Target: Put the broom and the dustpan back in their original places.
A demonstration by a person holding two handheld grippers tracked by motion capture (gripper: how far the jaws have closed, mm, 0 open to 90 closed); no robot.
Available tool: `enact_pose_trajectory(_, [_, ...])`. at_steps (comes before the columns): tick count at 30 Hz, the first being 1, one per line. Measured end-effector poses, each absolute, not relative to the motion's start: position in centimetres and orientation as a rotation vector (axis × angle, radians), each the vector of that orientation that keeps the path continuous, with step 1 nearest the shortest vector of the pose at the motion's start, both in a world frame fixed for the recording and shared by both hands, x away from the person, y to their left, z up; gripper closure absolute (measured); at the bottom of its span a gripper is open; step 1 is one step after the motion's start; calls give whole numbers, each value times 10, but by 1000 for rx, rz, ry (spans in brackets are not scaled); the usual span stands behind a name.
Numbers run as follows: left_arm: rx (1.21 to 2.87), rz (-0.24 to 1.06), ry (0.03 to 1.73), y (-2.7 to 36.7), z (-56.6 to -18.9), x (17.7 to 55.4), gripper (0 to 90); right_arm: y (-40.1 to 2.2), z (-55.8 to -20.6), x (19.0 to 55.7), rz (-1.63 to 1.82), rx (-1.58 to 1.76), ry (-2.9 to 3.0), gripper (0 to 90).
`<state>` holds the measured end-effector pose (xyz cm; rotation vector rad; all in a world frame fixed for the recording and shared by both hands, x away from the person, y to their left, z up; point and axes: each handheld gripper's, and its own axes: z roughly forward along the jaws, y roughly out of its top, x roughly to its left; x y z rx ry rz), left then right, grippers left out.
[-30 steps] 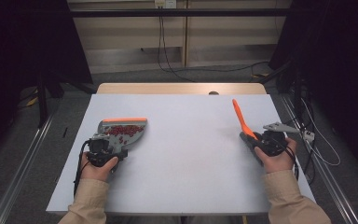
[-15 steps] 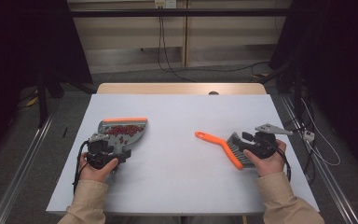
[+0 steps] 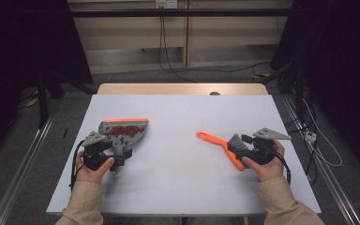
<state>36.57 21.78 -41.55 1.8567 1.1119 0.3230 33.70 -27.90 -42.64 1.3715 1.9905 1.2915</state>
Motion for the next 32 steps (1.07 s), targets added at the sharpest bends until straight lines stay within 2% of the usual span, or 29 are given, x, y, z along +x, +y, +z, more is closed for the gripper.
enact_pose_trajectory(10, [1890, 295, 956, 227, -416, 359, 68, -282, -433, 324, 1294, 1344, 2002, 199])
enact_pose_trajectory(32, [1889, 287, 908, 240, -428, 348, 65, -296, -448, 301, 1288, 1315, 2029, 177])
